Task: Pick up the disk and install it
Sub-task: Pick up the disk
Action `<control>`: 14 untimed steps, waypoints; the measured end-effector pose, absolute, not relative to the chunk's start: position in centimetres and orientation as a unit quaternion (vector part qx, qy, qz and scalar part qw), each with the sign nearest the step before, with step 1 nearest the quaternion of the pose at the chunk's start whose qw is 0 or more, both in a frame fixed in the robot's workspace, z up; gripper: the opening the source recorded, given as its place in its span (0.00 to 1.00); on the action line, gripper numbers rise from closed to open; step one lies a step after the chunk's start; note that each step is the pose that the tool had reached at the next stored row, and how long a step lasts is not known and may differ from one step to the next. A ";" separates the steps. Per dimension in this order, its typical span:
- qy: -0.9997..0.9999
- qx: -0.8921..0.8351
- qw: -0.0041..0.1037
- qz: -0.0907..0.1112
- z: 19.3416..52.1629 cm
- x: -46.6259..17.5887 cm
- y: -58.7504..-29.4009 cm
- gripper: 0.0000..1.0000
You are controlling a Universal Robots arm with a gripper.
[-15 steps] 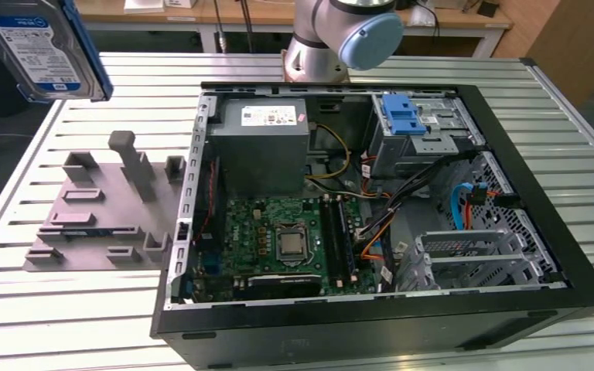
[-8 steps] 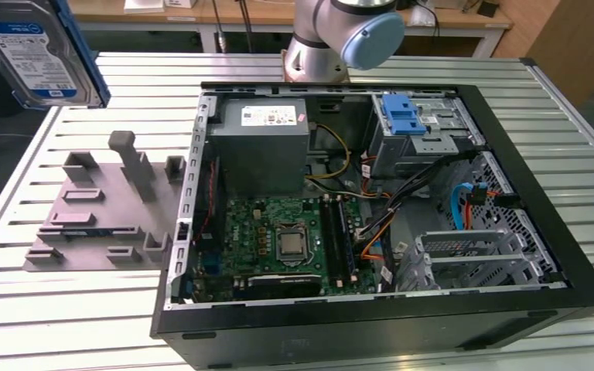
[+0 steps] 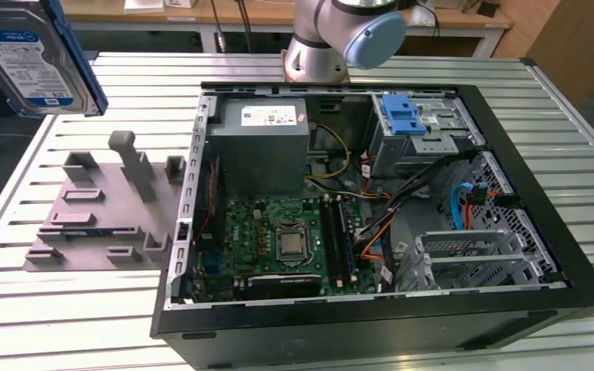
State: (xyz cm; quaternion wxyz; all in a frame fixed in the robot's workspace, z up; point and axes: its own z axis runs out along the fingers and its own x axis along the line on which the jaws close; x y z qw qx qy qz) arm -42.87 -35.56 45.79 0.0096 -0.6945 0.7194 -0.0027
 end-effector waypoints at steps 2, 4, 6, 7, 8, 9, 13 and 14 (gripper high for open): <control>0.719 -0.695 0.009 -0.001 45.8 -42.5 -35.7 0.36; 0.719 -0.694 0.008 0.000 45.8 -42.1 -35.8 0.36; 0.719 -0.694 0.007 0.001 45.8 -41.7 -35.8 0.36; 0.719 -0.694 0.007 0.001 45.8 -41.6 -35.8 0.36; 0.719 -0.694 0.007 0.001 45.8 -41.5 -35.8 0.36; 0.719 -0.694 0.007 0.001 45.8 -41.5 -35.8 0.36; 0.719 -0.694 0.007 0.001 45.8 -41.4 -35.8 0.36; 0.719 -0.694 0.007 0.001 45.9 -41.4 -35.8 0.36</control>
